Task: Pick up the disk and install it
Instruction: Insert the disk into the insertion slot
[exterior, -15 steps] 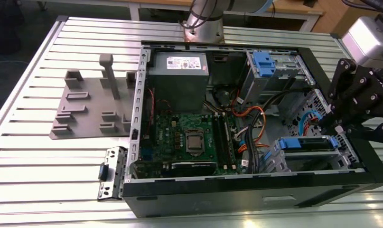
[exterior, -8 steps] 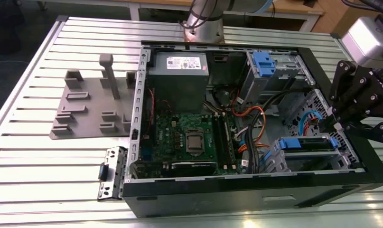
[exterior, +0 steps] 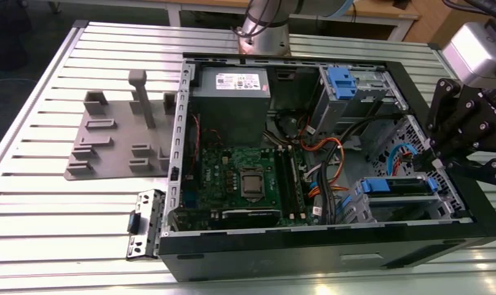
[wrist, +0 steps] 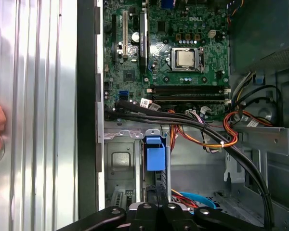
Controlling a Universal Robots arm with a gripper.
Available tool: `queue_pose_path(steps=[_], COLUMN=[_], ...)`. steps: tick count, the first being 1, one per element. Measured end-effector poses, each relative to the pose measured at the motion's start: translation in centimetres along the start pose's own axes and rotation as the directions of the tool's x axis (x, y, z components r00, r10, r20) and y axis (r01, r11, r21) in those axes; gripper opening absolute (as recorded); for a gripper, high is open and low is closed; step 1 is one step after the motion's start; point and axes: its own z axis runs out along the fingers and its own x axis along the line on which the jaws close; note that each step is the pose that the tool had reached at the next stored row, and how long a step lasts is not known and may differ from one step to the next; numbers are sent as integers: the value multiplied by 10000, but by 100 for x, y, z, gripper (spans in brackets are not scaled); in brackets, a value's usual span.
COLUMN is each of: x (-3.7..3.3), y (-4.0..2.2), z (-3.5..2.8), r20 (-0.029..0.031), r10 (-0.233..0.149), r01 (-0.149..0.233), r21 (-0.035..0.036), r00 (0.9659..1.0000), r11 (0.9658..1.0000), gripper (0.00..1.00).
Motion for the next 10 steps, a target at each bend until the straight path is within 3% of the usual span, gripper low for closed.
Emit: queue_pose_path(steps=[3,10], x=[2,-1], y=[-39,-219], z=[38,154], r20=[-10,-18], r10=[0,2], r01=[0,-2], r21=[-3,-21], r00=[10000,10000], r11=[10000,10000], gripper=[10,10])
